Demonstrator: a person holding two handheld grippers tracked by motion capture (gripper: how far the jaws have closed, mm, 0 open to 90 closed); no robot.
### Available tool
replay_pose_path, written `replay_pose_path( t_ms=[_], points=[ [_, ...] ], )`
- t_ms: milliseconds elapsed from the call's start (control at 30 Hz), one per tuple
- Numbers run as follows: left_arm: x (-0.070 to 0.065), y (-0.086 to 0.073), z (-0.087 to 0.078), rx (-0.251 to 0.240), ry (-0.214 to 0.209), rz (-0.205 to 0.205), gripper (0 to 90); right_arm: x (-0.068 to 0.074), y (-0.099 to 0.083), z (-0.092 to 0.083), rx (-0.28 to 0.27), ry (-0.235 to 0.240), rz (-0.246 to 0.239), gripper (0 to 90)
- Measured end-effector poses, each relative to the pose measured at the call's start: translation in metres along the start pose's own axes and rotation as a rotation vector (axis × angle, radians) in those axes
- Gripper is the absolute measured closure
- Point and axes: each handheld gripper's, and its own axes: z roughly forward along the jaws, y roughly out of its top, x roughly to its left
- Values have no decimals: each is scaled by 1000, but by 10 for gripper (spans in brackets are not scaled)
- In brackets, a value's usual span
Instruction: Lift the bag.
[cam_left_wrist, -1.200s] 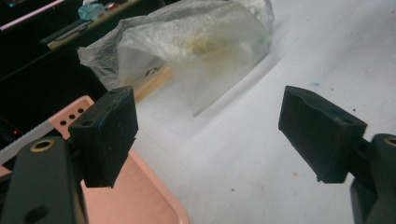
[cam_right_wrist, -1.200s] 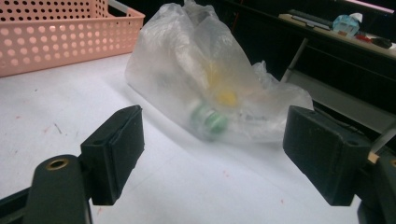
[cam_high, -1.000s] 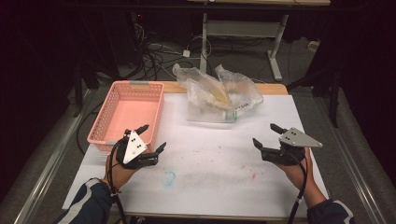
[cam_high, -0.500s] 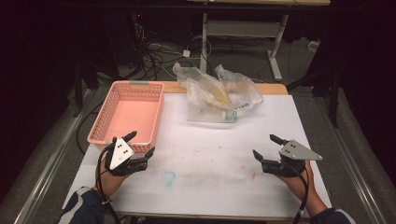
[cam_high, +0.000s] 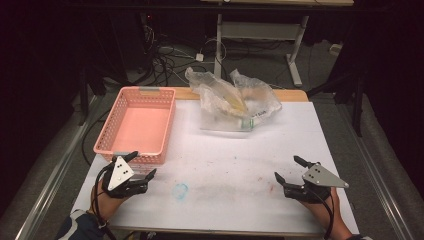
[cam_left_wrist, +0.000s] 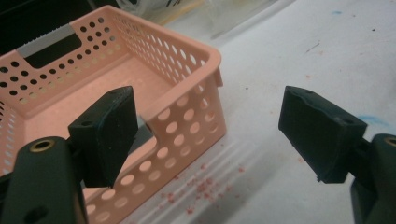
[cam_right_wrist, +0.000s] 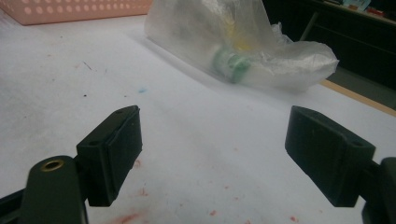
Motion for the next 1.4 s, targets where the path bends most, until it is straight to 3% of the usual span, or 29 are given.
replay_pose_path(
  t_ms=[67,200,333,367,600,900,967,1400],
  points=[
    [1,-3,-2,14,-5,-24,196,1,-3,-4,-2,2,8,193],
    [0,-6,-3,34,-3,-15,196,3,-8,-9,13,5,9,193],
    [-1,-6,-4,26,-9,3,196,4,-8,-9,27,2,-14,186],
    [-1,-6,-5,32,-14,-10,196,5,-7,-9,28,1,-18,180],
    [-1,-7,-4,30,-21,1,195,10,-4,-11,22,-1,-43,181],
    [-2,-6,-4,36,-26,-15,195,11,-5,-10,30,7,-53,176],
    [-2,-5,-3,31,-20,7,195,11,-5,-10,32,8,-57,176],
    [-2,-4,-3,30,-23,0,195,10,-4,-9,32,12,-55,176]
  ],
)
